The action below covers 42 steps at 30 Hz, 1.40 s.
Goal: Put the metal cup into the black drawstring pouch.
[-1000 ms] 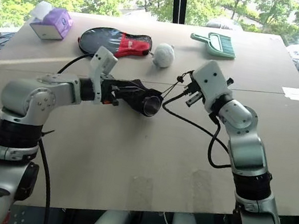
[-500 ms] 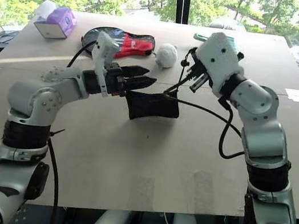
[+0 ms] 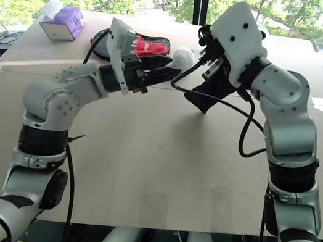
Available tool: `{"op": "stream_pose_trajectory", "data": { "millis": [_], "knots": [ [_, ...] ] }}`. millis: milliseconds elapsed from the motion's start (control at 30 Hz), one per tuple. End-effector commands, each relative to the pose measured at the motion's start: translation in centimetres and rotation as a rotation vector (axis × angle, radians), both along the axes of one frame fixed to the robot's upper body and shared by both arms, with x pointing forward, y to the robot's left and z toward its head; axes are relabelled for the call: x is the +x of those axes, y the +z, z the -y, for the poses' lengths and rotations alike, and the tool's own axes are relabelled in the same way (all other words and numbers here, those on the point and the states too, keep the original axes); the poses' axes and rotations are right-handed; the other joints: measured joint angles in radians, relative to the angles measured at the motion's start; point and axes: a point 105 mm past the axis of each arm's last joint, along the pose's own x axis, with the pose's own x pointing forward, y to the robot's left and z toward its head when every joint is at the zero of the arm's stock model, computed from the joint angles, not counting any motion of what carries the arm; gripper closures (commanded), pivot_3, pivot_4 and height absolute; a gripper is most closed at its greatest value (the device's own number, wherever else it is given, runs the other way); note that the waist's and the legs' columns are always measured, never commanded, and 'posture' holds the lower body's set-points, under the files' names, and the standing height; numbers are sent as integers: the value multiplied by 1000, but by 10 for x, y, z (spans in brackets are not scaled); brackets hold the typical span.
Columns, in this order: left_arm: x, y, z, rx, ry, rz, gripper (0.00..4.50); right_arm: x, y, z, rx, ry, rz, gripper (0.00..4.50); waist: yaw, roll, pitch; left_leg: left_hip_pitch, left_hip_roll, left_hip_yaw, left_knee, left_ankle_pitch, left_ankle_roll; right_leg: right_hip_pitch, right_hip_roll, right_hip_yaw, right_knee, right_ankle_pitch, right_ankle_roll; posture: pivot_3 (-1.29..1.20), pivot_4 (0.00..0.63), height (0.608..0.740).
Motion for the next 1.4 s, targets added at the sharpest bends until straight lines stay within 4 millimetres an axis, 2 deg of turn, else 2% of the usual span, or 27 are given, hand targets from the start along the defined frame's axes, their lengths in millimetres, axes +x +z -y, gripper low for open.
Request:
{"op": "stream_pose_trajectory", "data": {
  "millis": [33, 167, 367, 700, 1133, 1167, 1233, 1267, 1333, 1400],
  "knots": [
    [-5, 22, 15, -2, -40, 112, 1886, -10, 9, -6, -4, 31, 62, 4500, -1, 0, 0, 0, 0, 0, 0, 0, 0, 0, 0, 0, 0, 0, 0, 0, 150, 740],
    [0, 32, 23, -8, -43, 158, 1886, -12, 7, -7, -8, 35, 62, 4500, 1, 0, 0, 0, 0, 0, 0, 0, 0, -1, 0, 0, 0, 0, 0, 0, 150, 740],
    [4, 46, 21, -22, -26, 221, 1886, -15, 12, -8, 10, 28, 75, 4500, 1, 0, 0, -2, 0, 0, 0, 0, 0, -2, 0, 0, 0, 0, 0, 0, 150, 740],
    [-1, 33, 0, 52, -16, 215, 1886, -9, 25, -3, 45, -10, 99, 4500, 0, 0, 0, -2, 0, 0, 0, 0, 0, -3, 0, 0, 1, 0, 0, 0, 150, 740],
    [8, 48, 26, 18, -29, 297, 1886, -12, 24, -7, 25, 7, 100, 4500, -1, 0, 0, -4, -1, -1, 1, 0, 0, -4, 0, -1, 2, 0, 0, 0, 150, 740],
    [9, 48, 27, 19, -30, 297, 2394, -12, 24, -7, 27, 6, 100, 4500, -1, 0, 0, -4, -1, -1, 1, 0, 0, -4, 0, -1, 2, 0, 0, 0, 150, 740],
    [11, 46, 29, 25, -28, 301, 3058, -12, 24, -7, 28, 6, 101, 4500, -1, 0, 0, -4, -1, -1, 1, 0, 0, -4, 0, -1, 2, 0, 0, 0, 150, 740],
    [12, 46, 30, 19, -28, 297, 3630, -13, 24, -7, 28, 5, 102, 4500, 0, 0, 0, -4, -1, -1, 1, 0, 0, -4, 0, -1, 2, 0, 0, 0, 150, 740],
    [13, 46, 30, 18, -27, 298, 4345, -13, 24, -7, 28, 5, 102, 4500, 0, 0, 0, -4, -1, -1, 2, 0, 0, -4, 0, -1, 2, 0, 0, 0, 150, 740],
    [15, 45, 30, 13, -25, 295, 4347, -14, 24, -7, 28, 4, 101, 4500, 0, 0, 0, -4, -1, 0, 2, 0, 0, -4, 0, -1, 2, 0, 0, 0, 150, 740]
  ]
}}
